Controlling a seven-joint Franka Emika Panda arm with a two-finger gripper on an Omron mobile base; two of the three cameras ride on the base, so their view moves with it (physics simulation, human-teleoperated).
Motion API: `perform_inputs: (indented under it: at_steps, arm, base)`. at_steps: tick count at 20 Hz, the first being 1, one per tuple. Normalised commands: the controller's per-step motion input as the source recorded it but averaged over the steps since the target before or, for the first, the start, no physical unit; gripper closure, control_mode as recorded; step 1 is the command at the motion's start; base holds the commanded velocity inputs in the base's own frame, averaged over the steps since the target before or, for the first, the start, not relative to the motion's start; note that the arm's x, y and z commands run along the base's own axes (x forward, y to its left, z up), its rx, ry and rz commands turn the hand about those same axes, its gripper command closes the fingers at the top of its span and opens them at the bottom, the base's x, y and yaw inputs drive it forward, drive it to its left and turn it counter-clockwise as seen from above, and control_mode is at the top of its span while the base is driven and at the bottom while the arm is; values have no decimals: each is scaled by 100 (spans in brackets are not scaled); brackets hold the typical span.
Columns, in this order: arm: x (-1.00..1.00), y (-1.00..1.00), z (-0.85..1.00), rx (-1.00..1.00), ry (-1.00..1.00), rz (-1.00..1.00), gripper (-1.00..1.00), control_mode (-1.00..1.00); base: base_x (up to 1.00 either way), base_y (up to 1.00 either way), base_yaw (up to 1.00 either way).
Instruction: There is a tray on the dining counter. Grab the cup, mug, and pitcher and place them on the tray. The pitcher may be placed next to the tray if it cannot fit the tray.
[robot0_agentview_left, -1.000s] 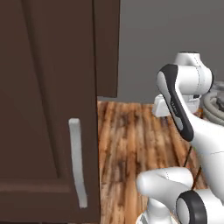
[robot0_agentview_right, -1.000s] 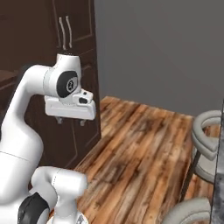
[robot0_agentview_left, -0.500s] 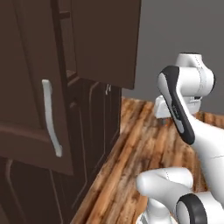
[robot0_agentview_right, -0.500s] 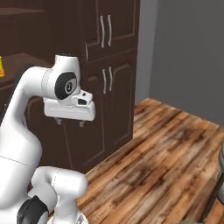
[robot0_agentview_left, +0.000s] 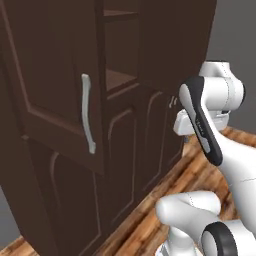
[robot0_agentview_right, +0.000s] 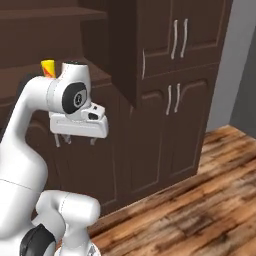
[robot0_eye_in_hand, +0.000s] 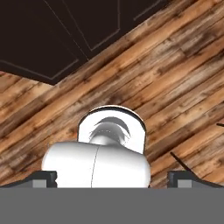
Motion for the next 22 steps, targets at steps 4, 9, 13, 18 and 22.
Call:
perform_inputs:
  at_steps: [4,9,13,18,22]
  arm:
    - [0,0,0,0,0,0,-100,100]
    - [0,0,0,0,0,0,-100,100]
    - [0,0,0,0,0,0,-100,100]
    - [0,0,0,0,0,0,-100,100]
    - [0,0,0,0,0,0,-100,100]
  base:
    - [96,0,37]
    - [99,0,33]
    - [54,-1,42]
    - [26,-2,47]
    - [11,-53,30]
